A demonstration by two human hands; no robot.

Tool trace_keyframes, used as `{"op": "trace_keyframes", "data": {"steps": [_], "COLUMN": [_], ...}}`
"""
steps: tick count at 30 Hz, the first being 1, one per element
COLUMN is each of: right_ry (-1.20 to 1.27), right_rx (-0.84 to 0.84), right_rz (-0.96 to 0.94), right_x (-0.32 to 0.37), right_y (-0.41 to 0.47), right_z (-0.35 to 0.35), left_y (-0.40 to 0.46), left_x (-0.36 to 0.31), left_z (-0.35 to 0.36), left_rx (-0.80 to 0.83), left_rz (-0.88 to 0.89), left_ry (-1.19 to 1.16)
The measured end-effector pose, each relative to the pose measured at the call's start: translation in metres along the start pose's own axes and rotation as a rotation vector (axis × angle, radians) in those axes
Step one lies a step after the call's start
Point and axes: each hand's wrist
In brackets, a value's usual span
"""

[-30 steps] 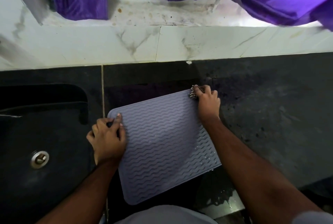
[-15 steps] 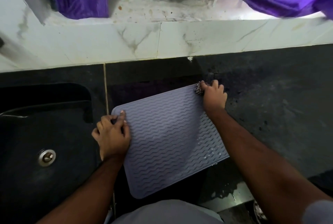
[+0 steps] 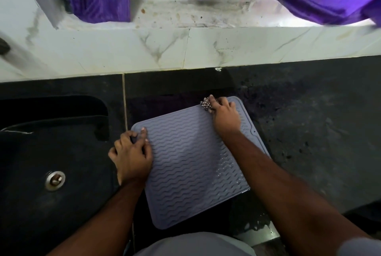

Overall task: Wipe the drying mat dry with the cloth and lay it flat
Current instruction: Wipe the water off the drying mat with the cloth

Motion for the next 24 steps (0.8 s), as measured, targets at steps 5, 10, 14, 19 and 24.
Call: {"op": "trace_keyframes", "data": {"steps": [5, 10, 14, 19, 24], "right_ry": [0.006, 0.001, 0.001, 0.071, 0.110], "right_rx": [-0.001, 0.008, 0.017, 0.081, 0.076], "right_rz": [-0.191, -0.128, 0.054, -0.060, -0.019], "right_x": [0.045, 0.044, 0.061, 0.083, 0.077], "right_y": [-0.049, -0.045, -0.039, -0.062, -0.042], "right_z": [0.005, 0.013, 0.017, 0.014, 0.014], "left_y": [0.000, 0.000, -0.001, 0.001, 0.000], "left_x": [0.003, 0.005, 0.003, 0.004, 0.004], "left_z": [0.003, 0.003, 0.003, 0.005, 0.005], "left_rx": [-0.001, 0.016, -0.004, -0.001, -0.007], "left_rz": [0.006, 0.012, 0.022, 0.007, 0.012], "left_ry": [0.016, 0.017, 0.023, 0.012, 0.029]}}
Point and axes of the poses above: each hand's wrist, its own y-axis towards the middle knuckle, its own z-axis out of the palm, x = y × z, and after that the axes turned 6 degrees about -x, right-handed
